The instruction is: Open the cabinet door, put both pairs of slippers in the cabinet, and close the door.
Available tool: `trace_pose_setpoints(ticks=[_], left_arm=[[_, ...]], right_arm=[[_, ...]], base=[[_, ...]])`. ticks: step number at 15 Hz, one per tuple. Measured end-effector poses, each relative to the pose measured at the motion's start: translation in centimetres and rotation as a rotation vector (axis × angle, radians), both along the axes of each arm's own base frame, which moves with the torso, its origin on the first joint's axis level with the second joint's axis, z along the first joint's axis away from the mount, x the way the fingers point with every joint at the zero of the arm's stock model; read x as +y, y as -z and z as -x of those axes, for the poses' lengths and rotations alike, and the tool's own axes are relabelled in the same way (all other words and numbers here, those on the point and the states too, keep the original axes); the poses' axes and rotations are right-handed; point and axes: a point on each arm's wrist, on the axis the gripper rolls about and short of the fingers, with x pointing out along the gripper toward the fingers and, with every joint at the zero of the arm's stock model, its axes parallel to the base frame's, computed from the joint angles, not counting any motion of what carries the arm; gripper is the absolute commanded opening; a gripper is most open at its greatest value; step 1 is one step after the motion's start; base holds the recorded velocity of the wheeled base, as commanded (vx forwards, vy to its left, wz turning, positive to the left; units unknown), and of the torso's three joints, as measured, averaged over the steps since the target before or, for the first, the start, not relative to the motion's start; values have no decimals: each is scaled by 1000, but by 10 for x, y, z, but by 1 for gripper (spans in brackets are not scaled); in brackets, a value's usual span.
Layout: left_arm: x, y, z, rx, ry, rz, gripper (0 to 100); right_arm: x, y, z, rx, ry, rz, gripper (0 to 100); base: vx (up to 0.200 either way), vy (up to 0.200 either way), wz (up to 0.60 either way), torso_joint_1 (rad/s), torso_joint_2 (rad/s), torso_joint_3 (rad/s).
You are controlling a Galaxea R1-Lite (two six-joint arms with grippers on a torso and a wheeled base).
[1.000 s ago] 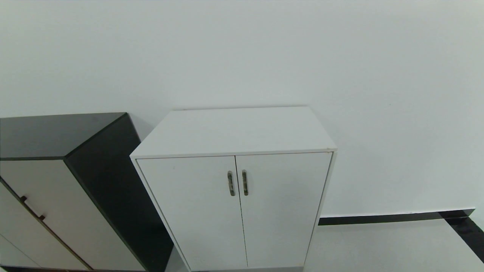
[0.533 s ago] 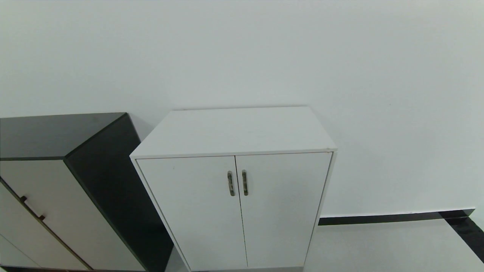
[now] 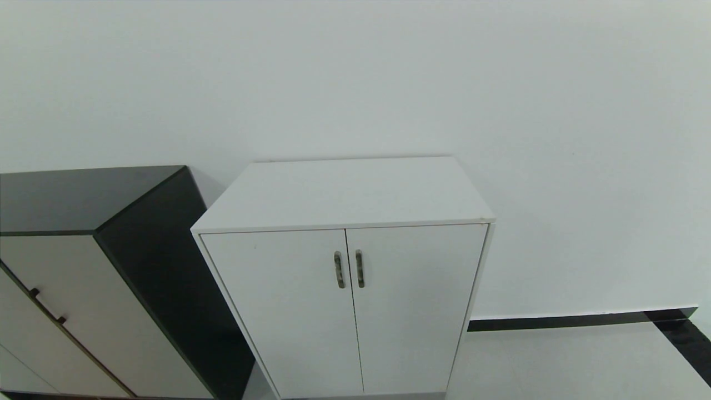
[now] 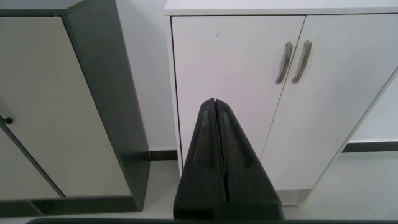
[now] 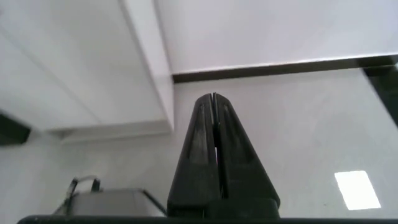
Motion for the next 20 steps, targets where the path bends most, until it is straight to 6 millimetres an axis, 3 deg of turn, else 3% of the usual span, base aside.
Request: trace_pose_setpoints(ticks=[7, 20], left_arm=[[0, 0, 0, 0, -1, 0, 0], [0, 0, 0, 1, 0, -3, 0]], right_arm=[[0, 3, 21, -268, -46, 13, 0], [0, 3, 25, -316, -37, 1, 0]], base=[[0, 0, 0, 0, 0, 0], [0, 0, 0, 0, 0, 0]])
